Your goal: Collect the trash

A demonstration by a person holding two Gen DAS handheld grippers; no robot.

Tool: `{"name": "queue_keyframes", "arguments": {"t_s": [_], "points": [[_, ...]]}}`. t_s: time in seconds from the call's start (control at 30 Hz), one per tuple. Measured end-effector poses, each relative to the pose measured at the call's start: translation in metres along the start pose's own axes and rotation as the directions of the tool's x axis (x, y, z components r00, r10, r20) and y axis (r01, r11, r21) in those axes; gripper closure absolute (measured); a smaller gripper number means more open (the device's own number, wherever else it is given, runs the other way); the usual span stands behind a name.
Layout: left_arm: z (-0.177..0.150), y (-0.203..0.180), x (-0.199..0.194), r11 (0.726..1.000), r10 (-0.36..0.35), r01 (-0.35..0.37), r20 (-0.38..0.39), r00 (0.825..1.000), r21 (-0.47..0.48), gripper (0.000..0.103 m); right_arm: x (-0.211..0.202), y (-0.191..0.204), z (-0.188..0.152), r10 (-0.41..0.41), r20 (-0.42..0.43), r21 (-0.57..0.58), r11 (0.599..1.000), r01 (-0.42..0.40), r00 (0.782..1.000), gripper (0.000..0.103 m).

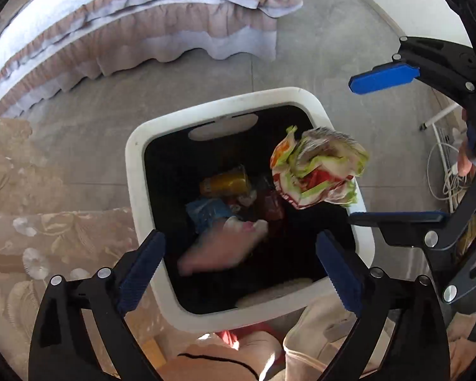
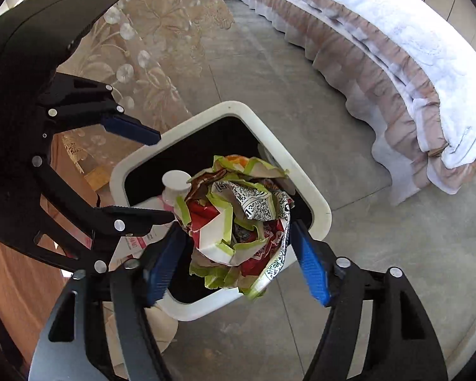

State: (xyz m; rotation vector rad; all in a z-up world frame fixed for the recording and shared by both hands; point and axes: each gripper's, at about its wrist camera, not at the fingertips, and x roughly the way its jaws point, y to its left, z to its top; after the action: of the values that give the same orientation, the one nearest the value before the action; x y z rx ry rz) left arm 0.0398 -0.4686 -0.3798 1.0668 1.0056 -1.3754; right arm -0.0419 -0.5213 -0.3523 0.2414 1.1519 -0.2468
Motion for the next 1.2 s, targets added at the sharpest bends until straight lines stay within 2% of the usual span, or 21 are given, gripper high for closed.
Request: {"name": "queue_keyframes", "arguments": {"t_s": [0.07, 0.17, 0.43, 0.67, 0.8, 0.87, 0.97, 1.03, 1.1, 1.13, 1.2], "points": [[-0.001, -0.002, 0.005, 1.0, 0.005, -0.005, -0.014, 1.0, 0.017, 0.008, 0.009, -0.006, -0.008, 0.023, -0.046, 0.004, 1.0, -0.023, 0.999, 0.004], [0.001, -0.003, 0.007, 1.0, -0.011, 0.011, -0.008, 1.0, 0.019, 0.008, 0.011, -0.01, -0.016, 0.033, -0.059, 0.006, 0.999, -0.033, 0.998, 0.004], [0.001, -0.003, -0.006, 1.0, -0.002, 0.001, 0.027, 1.0, 0.012, 0.006, -0.005, -0.013, -0.017, 0.036, -0.024, -0.004, 0.999, -0.036, 0.999, 0.004], [0.001, 0.002, -0.046, 0.998, 0.06, -0.057, 0.111, 0.992, -0.034, 0.006, -0.031, -0.003, -0.002, -0.021, 0.077, 0.015, 1.0, 0.019, 0.997, 0.004], [-0.001, 0.009, -0.088, 0.982, 0.167, -0.148, 0.169, 0.971, -0.117, 0.006, -0.06, 0.004, 0.009, -0.092, 0.16, 0.053, 0.995, 0.085, 0.983, 0.004], [-0.005, 0.013, -0.114, 0.962, 0.243, -0.207, 0.213, 0.946, -0.175, 0.006, -0.077, 0.017, 0.018, -0.162, 0.21, 0.07, 0.986, 0.15, 0.964, 0.004], [-0.016, 0.02, -0.156, 0.921, 0.346, -0.275, 0.254, 0.903, -0.276, 0.006, -0.109, 0.039, 0.034, -0.198, 0.295, 0.089, 0.98, 0.179, 0.935, 0.004], [-0.027, 0.027, -0.187, 0.869, 0.447, -0.344, 0.267, 0.854, -0.355, 0.006, -0.127, 0.052, 0.046, -0.234, 0.326, 0.11, 0.972, 0.209, 0.916, 0.004], [-0.044, 0.035, -0.22, 0.811, 0.531, -0.384, 0.28, 0.8, -0.442, 0.006, -0.15, 0.074, 0.061, -0.222, 0.391, 0.132, 0.974, 0.185, 0.893, 0.004], [-0.055, 0.04, -0.236, 0.781, 0.565, -0.392, 0.282, 0.775, -0.485, 0.006, -0.156, 0.08, 0.066, -0.21, 0.406, 0.138, 0.976, 0.168, 0.889, 0.004], [-0.078, 0.049, -0.264, 0.73, 0.608, -0.391, 0.273, 0.745, -0.56, 0.005, -0.174, 0.098, 0.078, -0.156, 0.47, 0.144, 0.985, 0.098, 0.869, 0.004]]}}
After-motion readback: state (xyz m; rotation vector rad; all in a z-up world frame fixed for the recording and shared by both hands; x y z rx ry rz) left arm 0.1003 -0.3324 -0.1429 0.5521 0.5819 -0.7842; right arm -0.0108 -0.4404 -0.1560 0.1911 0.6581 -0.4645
